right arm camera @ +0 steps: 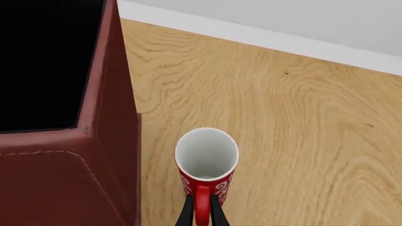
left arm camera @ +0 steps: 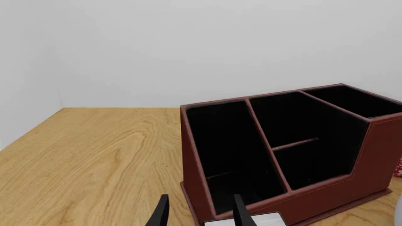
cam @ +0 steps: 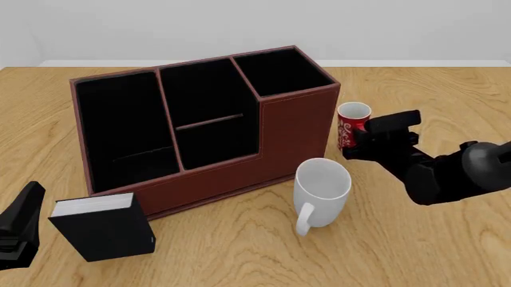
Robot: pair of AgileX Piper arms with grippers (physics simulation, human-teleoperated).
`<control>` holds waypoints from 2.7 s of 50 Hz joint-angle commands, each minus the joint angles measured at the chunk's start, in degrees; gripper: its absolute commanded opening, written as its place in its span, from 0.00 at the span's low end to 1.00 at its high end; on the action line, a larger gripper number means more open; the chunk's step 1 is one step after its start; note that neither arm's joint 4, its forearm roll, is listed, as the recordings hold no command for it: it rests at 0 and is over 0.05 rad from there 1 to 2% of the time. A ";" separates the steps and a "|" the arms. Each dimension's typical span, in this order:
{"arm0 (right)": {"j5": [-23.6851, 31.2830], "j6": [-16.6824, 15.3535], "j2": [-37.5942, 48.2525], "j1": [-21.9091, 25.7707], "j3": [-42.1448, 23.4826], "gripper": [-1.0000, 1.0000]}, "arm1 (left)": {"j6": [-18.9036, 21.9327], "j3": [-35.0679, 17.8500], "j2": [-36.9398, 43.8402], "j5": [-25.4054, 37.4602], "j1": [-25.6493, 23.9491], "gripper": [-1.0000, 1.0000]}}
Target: Pick up the red mug and place it to the right of the caddy.
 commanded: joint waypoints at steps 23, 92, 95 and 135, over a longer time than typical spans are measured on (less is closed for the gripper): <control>-0.48 2.96 0.36 0.57 3.37 0.00 | 0.00 0.00 0.00 0.00 0.00 1.00; -1.38 3.90 -4.80 -0.94 7.74 1.00 | 0.00 0.00 0.00 0.00 0.00 1.00; -0.63 3.82 -6.64 -0.68 8.23 1.00 | 0.00 0.00 0.00 0.00 0.00 1.00; 44.97 0.50 -76.26 1.58 11.02 1.00 | 0.00 0.00 0.00 0.00 0.00 1.00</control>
